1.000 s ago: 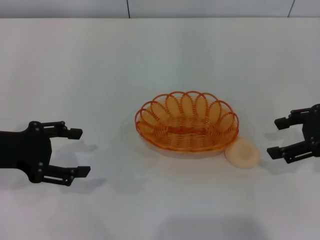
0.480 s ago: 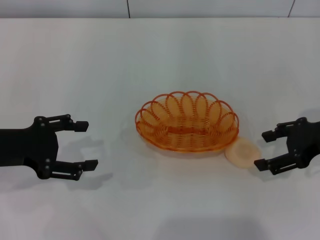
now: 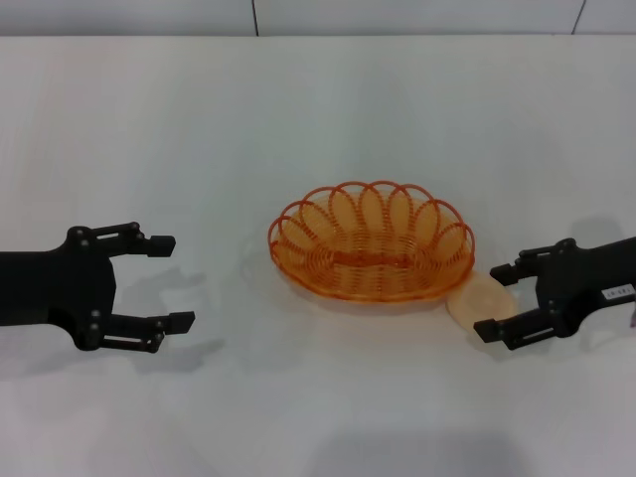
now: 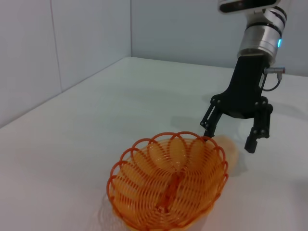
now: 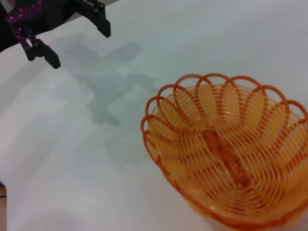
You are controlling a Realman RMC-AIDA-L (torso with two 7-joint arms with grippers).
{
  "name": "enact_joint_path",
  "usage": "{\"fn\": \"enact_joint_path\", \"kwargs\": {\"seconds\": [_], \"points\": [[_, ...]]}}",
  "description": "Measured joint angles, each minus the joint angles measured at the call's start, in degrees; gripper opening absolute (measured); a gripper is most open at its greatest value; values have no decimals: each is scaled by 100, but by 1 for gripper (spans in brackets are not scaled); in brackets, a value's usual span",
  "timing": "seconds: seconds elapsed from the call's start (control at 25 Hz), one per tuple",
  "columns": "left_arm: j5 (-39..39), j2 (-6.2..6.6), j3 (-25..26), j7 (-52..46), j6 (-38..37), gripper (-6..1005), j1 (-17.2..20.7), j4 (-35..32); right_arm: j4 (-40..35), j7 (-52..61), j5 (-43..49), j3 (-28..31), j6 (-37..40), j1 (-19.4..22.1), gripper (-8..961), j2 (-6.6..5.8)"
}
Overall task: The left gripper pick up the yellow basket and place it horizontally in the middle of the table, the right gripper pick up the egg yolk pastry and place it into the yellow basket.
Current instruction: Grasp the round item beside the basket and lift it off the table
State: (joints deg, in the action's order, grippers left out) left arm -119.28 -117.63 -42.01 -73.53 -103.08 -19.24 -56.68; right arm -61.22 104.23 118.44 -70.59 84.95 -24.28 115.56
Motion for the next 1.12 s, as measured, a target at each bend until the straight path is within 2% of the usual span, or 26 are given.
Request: {"fn": "enact_joint_path", "kwargs": {"seconds": [0.2,0.52,0.72,0.84,1.12], "points": [[2,3,10,21,21,892,0,-1,62,132,-31,-200,-294,-23,727,1],[1,4,67,46,72,892,25,-1,85,101,-93,-285,-355,-25,663,10],[2,4,65,79,43,892,25,-1,85,91,-93,-292,-362,-30,422,5],[2,4,63,104,34,892,25,-1,76,90,-93,-295,-336,-33,188,-2],[2,4,61,118,57,893,22,0,37,91,-66,-276,-299,-87,100,-31]]}}
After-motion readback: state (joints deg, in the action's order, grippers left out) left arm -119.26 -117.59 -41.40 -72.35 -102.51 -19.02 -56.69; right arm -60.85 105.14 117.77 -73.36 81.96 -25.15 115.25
